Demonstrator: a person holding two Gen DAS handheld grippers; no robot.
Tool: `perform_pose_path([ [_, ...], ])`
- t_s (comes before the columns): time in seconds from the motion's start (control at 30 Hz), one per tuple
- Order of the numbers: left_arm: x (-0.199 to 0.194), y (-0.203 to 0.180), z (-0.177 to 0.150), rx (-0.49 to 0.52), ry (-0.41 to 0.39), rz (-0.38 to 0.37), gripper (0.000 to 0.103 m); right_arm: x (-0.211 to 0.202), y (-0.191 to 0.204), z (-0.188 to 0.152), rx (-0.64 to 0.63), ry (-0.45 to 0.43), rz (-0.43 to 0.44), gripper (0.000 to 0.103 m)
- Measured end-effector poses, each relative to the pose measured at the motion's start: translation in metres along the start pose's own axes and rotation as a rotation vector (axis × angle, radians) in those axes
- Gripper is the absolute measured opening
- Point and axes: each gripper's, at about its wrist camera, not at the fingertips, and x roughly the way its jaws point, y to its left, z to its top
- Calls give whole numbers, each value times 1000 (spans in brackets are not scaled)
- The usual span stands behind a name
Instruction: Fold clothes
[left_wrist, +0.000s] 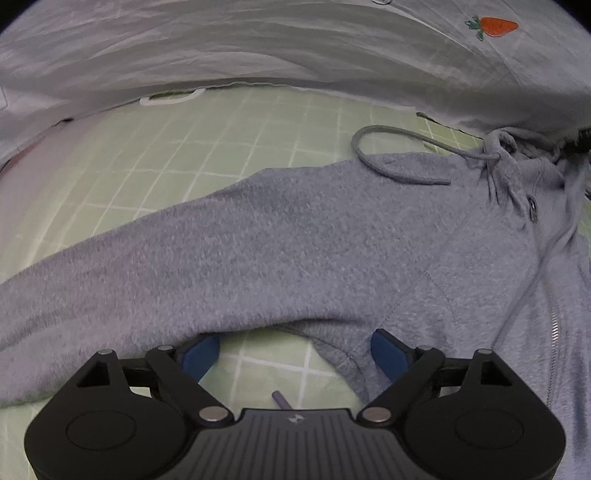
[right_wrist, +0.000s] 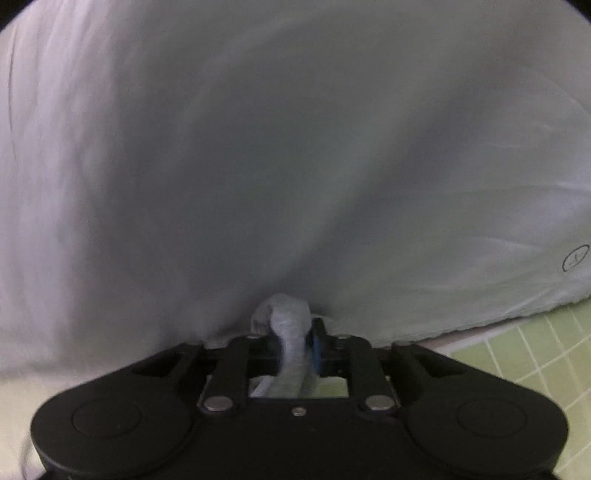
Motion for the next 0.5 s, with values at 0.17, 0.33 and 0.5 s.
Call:
perform_pose_path([
  [0.17,-24,7,-9,-16,-34,-11,89,-73,-20,-56,2,-62,-7,88],
  [0.33,-49,5,-31,-32,-25,-59,89,-160,-63,-142,67,-45,-62,101],
  [0.5,-72,-18,-73,-2,9,-117,89,-239,-108,-233,165,-2,-177,101],
])
